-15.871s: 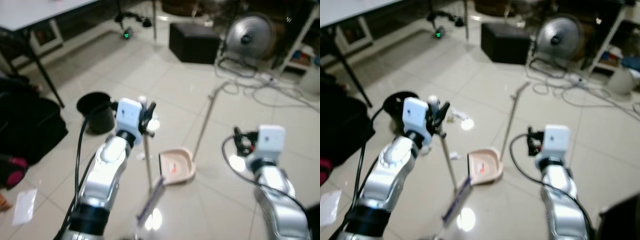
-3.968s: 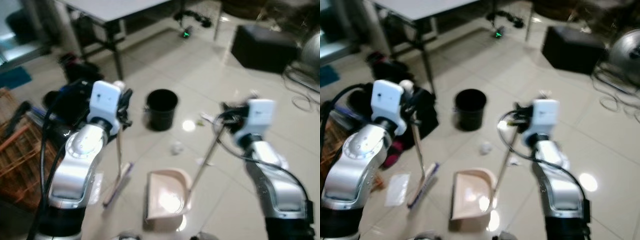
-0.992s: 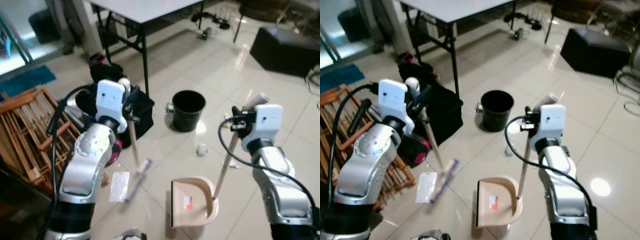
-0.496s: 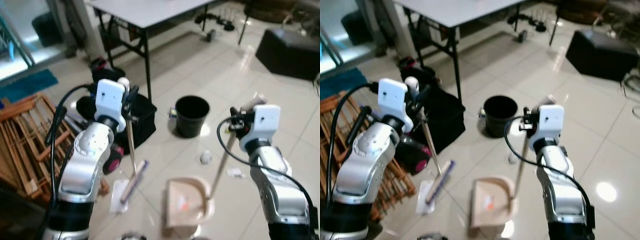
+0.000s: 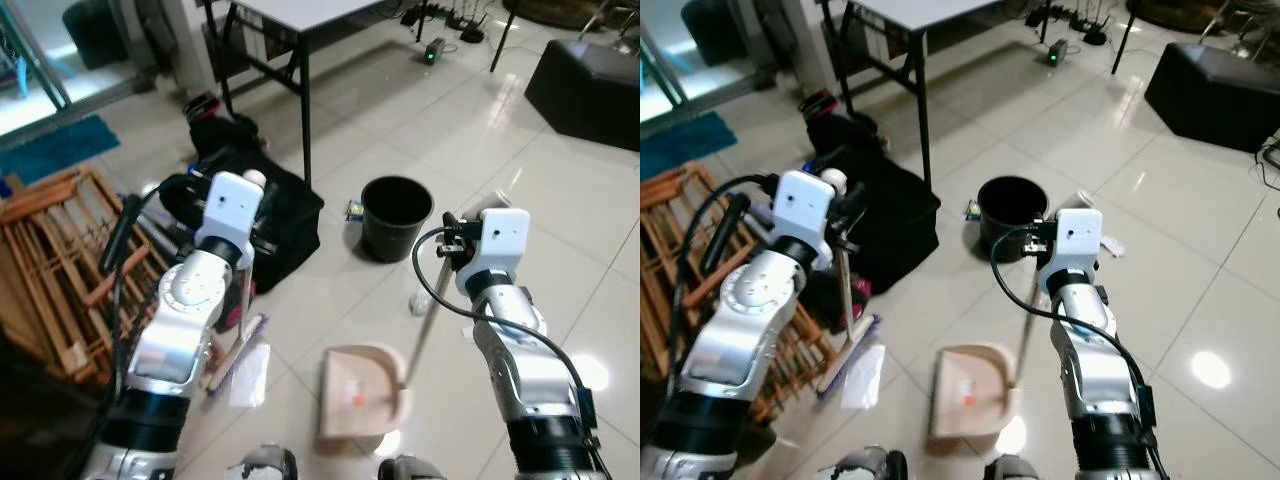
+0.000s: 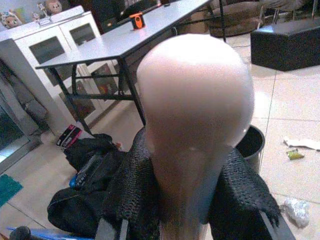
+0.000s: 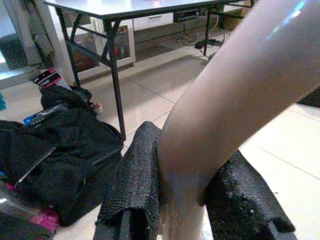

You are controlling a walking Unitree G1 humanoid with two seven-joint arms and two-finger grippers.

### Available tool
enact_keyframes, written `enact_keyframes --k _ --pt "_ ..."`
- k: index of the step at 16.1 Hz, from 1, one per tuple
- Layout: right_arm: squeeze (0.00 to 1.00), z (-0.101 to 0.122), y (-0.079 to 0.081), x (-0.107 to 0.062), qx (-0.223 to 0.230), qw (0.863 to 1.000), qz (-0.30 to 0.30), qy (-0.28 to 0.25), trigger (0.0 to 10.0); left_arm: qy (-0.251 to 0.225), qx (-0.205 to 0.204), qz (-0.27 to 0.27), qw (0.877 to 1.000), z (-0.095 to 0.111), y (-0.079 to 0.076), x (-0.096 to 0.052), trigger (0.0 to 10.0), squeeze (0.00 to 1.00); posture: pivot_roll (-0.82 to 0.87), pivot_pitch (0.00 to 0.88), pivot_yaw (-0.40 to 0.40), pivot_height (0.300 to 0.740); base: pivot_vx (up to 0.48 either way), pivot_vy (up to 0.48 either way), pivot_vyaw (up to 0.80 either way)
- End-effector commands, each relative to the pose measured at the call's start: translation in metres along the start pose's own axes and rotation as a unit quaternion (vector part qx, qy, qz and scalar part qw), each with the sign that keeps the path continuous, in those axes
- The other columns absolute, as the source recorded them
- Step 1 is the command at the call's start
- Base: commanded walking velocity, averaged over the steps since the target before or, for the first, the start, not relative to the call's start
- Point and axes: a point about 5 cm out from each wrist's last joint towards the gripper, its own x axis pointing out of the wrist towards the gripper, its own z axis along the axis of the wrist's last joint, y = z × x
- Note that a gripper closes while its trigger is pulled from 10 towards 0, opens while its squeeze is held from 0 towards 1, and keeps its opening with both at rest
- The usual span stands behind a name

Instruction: Sweep floor

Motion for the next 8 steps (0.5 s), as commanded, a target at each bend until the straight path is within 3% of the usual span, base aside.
enact_keyframes --k 1,3,5,8 --pt "0.00 0.004 0.002 0.006 0.002 0.999 0.012 -0.035 10.0 -0.043 0.028 0.017 0.999 0.013 0.003 0.011 10.0 0.00 0.01 0.233 0.040 0.740 0.000 0.000 0.00" --pt "0.00 0.002 0.003 0.007 -0.013 0.999 0.011 -0.038 10.0 -0.048 0.043 0.027 0.998 0.012 0.004 0.013 10.0 0.00 0.01 0.263 0.040 0.740 0.000 0.000 0.00" --pt "0.00 0.000 0.001 0.010 -0.049 0.997 0.019 -0.057 10.0 -0.045 0.030 0.045 0.998 0.002 0.004 0.021 10.0 0.00 0.01 0.315 0.041 0.740 0.000 0.000 0.00" --pt "0.00 0.002 0.002 0.007 -0.038 0.994 0.031 -0.094 10.0 -0.067 0.008 0.086 0.994 -0.012 0.004 0.023 10.0 0.00 -0.02 0.366 0.030 0.740 0.000 0.000 0.00"
